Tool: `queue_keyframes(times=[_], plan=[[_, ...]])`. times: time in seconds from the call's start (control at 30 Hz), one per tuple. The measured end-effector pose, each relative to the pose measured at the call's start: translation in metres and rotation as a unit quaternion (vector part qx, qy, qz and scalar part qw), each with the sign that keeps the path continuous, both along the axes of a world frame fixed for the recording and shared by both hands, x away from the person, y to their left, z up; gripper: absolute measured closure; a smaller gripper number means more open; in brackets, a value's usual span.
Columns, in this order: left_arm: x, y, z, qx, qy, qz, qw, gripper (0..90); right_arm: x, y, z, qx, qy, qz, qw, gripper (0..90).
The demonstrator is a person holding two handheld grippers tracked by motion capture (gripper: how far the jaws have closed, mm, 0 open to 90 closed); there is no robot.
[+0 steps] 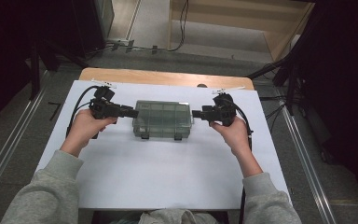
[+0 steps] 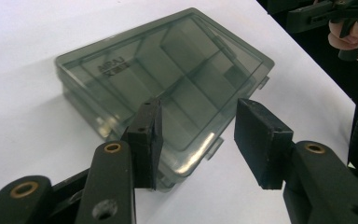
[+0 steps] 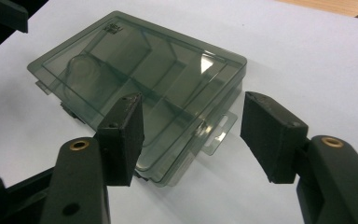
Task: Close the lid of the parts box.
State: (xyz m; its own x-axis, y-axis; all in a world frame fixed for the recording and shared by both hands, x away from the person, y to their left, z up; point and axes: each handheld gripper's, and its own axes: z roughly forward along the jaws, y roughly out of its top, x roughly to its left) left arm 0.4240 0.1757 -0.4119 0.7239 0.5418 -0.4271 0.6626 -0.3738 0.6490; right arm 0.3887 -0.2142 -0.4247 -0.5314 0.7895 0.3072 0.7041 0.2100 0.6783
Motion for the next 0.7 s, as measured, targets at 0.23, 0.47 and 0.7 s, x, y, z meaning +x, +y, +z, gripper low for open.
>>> queue_keyframes(times=[0.23, 0.47, 0.7], plan=[[-0.005, -0.013, 0.002, 0.001, -0.001, -0.011, 0.9999, 52.8, -0.004, 0.007, 0.001, 0.002, 0.000, 0.011, 0.9999, 49.2], [-0.010, -0.021, -0.003, 0.007, -0.007, -0.011, 0.9999, 81.4, -0.005, 0.013, -0.006, 0.011, 0.009, 0.034, 0.9993, 70.0], [-0.012, -0.023, -0.013, 0.020, -0.018, -0.008, 0.9996, 90.0, -0.008, 0.021, -0.009, 0.009, 0.004, 0.054, 0.9985, 87.8]])
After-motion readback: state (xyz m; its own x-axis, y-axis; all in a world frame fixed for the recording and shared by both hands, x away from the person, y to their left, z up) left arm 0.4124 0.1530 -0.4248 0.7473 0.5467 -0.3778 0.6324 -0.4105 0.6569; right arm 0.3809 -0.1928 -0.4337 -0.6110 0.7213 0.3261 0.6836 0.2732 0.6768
